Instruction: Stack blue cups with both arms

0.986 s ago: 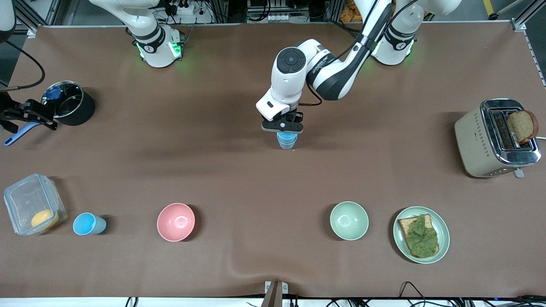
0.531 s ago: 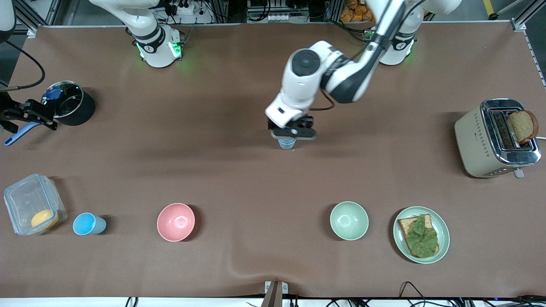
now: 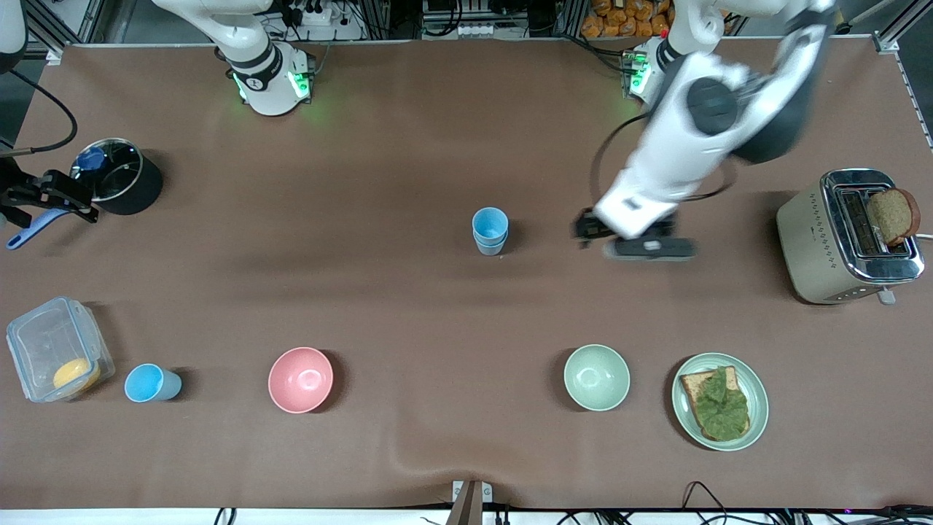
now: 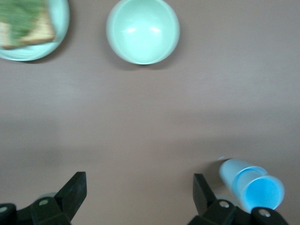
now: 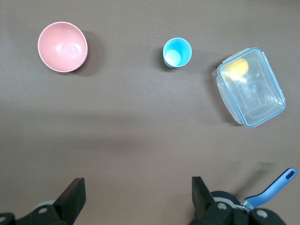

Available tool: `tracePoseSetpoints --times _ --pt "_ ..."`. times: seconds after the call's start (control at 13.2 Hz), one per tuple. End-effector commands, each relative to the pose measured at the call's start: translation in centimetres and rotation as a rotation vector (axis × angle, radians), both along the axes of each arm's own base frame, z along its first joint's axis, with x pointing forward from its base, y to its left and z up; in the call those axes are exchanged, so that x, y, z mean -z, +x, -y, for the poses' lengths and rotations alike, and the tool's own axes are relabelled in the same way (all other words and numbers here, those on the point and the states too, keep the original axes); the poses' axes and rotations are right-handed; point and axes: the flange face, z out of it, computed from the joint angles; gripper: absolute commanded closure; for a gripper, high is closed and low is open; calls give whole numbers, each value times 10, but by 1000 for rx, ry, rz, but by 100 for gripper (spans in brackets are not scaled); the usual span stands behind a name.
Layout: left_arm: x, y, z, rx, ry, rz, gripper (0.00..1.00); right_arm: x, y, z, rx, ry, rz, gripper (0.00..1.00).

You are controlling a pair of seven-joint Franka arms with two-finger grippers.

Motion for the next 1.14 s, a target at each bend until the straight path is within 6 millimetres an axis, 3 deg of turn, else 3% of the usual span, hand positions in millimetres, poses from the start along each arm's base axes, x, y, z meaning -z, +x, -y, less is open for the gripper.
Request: tracePoseSetpoints --times 0.0,0.15,0.53,1.06 --pt "-45 -21 -71 10 10 -12 0 -1 -1 3 0 -6 -3 0" --pt "-68 -25 -116 -39 19 -12 0 -1 -1 3 0 -6 -3 0" --pt "-118 -28 -170 50 144 56 0 -1 -1 3 0 -6 -3 0" --pt "-145 -33 -175 33 99 16 0 -1 -1 3 0 -6 -3 0"
